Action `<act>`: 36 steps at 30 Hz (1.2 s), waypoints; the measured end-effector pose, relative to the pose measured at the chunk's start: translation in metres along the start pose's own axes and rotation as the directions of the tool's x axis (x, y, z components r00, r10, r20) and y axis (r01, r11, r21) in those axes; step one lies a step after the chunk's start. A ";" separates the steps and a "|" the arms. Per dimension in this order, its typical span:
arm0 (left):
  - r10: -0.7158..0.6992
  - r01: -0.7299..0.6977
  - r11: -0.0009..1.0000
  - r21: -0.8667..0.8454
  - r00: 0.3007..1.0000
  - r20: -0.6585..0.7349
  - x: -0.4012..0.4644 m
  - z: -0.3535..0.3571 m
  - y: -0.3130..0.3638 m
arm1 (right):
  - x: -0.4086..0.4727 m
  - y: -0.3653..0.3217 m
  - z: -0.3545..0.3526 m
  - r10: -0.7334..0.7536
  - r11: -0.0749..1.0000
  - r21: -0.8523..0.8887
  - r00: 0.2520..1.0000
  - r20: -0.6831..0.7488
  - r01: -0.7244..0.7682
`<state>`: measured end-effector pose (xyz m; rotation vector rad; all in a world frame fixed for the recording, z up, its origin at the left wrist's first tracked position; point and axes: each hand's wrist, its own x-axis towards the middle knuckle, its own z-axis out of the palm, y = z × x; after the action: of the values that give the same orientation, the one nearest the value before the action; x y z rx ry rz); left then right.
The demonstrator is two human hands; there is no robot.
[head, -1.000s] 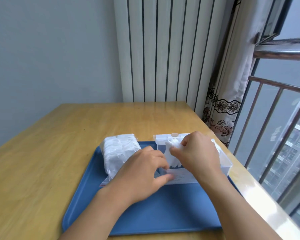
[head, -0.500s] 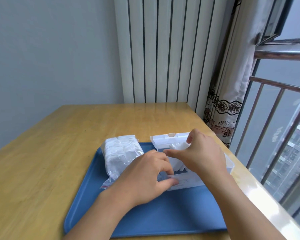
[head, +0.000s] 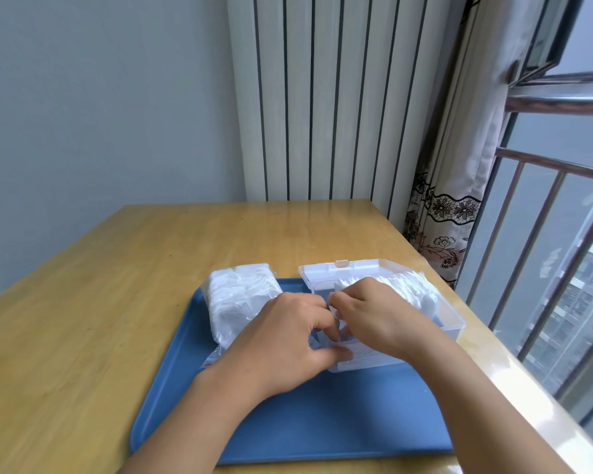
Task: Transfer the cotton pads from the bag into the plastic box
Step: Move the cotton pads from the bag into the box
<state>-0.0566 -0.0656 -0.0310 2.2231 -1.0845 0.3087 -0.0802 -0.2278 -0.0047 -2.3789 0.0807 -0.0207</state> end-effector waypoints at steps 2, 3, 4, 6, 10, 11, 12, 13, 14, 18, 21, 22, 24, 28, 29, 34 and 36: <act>0.009 -0.009 1.000 -0.018 1.000 -0.019 -0.001 -0.001 0.003 | 0.001 0.001 0.000 -0.015 0.999 -0.029 1.000 0.028 0.015; 0.003 -0.005 0.999 -0.036 0.999 -0.051 -0.001 -0.003 0.005 | 0.001 0.001 -0.001 -0.031 0.999 -0.016 0.999 0.026 0.032; -0.017 0.010 0.998 -0.068 0.994 -0.112 0.000 -0.008 0.007 | 0.001 0.001 -0.002 -0.050 0.999 0.012 0.999 -0.003 0.050; -0.115 0.063 0.981 -0.184 0.950 -0.291 0.002 -0.024 0.002 | -0.001 -0.003 -0.006 -0.106 0.987 0.104 0.987 -0.119 0.119; -0.412 0.289 0.905 -0.312 0.776 -0.478 0.003 -0.056 -0.039 | -0.021 -0.022 -0.012 -0.337 0.918 0.181 0.935 -0.109 0.352; -0.491 0.390 0.870 -0.300 0.736 -0.467 0.002 -0.060 -0.051 | -0.028 -0.026 -0.010 -0.375 0.917 0.158 0.927 0.019 0.368; -0.568 0.489 0.823 -0.289 0.696 -0.440 0.000 -0.061 -0.062 | -0.035 -0.029 -0.007 -0.393 0.919 0.080 0.908 0.143 0.385; -0.635 0.567 0.772 -0.288 0.660 -0.402 -0.002 -0.060 -0.072 | -0.038 -0.031 -0.002 -0.405 0.905 -0.038 0.885 0.228 0.424; -0.685 0.615 0.728 -0.303 0.634 -0.359 -0.004 -0.057 -0.080 | -0.040 -0.032 0.005 -0.416 0.867 -0.176 0.872 0.259 0.466; -0.706 0.646 0.708 -0.286 0.644 -0.293 -0.008 -0.048 -0.091 | -0.039 -0.038 0.027 -0.454 0.687 -0.548 0.870 0.190 0.478; -0.692 0.640 0.720 -0.266 0.637 -0.341 -0.007 -0.049 -0.090 | -0.036 -0.036 0.047 -0.424 0.716 -0.508 0.876 0.228 0.479; -0.692 0.641 0.720 -0.266 0.635 -0.344 -0.007 -0.050 -0.090 | -0.036 -0.035 0.053 -0.400 0.741 -0.483 0.884 0.242 0.467; -0.696 0.642 0.717 -0.272 0.636 -0.333 -0.008 -0.051 -0.090 | -0.038 -0.036 0.061 -0.348 0.775 -0.456 0.898 0.271 0.438; -0.713 0.629 0.701 -0.336 0.623 -0.321 -0.009 -0.053 -0.089 | -0.040 -0.041 0.063 -0.301 0.800 -0.456 0.918 0.257 0.390; -0.722 0.627 0.692 -0.357 0.611 -0.324 -0.009 -0.053 -0.089 | -0.039 -0.039 0.065 -0.315 0.802 -0.456 0.921 0.228 0.387; -0.767 0.639 0.639 -0.427 0.565 -0.303 -0.008 -0.052 -0.088 | -0.028 -0.031 0.077 -0.385 0.831 -0.400 0.918 0.089 0.387; -0.771 0.656 0.635 -0.408 0.566 -0.291 -0.008 -0.052 -0.088 | -0.023 -0.033 0.079 -0.401 0.840 -0.375 0.914 0.058 0.392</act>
<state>0.0101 0.0123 -0.0339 2.0092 0.0966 0.2649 -0.0980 -0.1487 -0.0388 -2.7430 -0.4412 -0.2522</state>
